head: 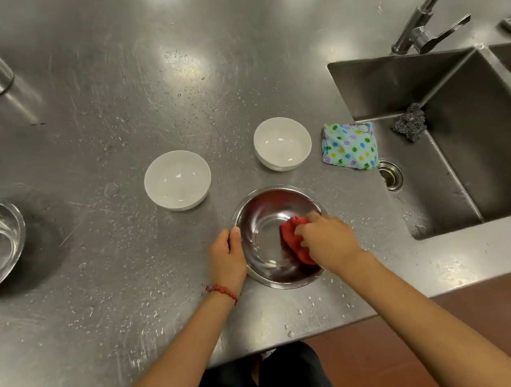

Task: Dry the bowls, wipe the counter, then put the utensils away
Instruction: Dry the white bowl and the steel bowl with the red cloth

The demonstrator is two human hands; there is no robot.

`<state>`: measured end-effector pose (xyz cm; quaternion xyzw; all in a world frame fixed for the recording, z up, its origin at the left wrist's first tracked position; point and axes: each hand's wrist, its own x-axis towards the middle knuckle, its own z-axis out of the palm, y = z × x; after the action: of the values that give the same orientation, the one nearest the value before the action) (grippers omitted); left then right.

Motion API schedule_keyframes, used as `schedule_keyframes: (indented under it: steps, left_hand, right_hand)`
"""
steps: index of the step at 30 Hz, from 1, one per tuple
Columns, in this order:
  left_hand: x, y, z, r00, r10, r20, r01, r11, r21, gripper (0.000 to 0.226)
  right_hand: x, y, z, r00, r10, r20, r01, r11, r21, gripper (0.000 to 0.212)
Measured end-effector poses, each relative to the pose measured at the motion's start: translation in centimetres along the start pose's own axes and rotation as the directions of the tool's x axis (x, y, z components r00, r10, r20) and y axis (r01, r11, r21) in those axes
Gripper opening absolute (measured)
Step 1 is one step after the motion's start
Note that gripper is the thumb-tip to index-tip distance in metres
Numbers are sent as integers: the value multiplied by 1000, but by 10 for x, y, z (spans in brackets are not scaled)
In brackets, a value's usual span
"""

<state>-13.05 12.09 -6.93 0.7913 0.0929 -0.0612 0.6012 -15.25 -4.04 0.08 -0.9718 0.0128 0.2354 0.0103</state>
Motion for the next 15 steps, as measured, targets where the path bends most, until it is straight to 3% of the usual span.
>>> schedule_keyframes:
  steps: [3, 6, 9, 15]
  left_hand:
    - [-2, 1, 3, 1000, 1, -28, -1, 1000, -6, 43]
    - [-4, 0, 6, 997, 0, -73, -1, 1000, -11, 44]
    - [-5, -3, 9, 996, 6, -89, -6, 1000, 4, 45]
    - [-5, -9, 7, 999, 45, 28, -46, 998, 46, 44]
  right_hand:
    - [-4, -9, 9, 998, 59, -32, -61, 997, -44, 26]
    - [-8, -20, 22, 999, 5, 46, -19, 949, 316, 26]
    - [-9, -28, 31, 996, -76, 38, 32, 753, 657, 24]
    - [13, -41, 44, 981, -2, -195, 130, 750, 648, 24]
